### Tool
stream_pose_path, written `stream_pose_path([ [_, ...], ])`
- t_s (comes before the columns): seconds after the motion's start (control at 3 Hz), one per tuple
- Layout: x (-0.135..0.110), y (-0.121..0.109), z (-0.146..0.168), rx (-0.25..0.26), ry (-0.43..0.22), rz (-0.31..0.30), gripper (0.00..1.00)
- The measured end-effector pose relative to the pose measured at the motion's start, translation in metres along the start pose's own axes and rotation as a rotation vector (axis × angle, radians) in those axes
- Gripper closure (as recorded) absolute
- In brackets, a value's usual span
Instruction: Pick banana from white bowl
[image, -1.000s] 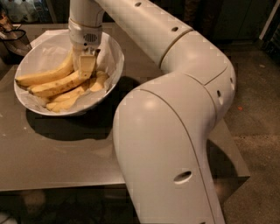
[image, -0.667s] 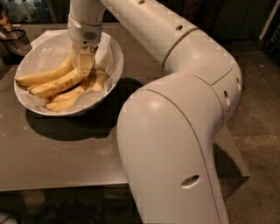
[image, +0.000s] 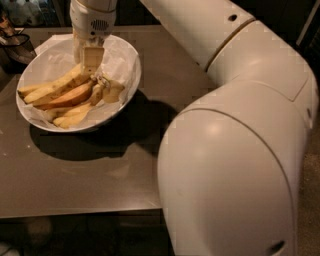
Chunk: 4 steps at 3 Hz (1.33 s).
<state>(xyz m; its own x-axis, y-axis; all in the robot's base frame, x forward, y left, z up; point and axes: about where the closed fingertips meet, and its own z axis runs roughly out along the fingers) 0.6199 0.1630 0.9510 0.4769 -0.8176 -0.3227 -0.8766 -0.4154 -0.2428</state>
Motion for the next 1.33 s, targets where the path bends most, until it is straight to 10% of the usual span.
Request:
stream_pose_path([
  [1.33,-0.048,0.024,-0.044,0.027,-0.09,-0.121,1.0],
])
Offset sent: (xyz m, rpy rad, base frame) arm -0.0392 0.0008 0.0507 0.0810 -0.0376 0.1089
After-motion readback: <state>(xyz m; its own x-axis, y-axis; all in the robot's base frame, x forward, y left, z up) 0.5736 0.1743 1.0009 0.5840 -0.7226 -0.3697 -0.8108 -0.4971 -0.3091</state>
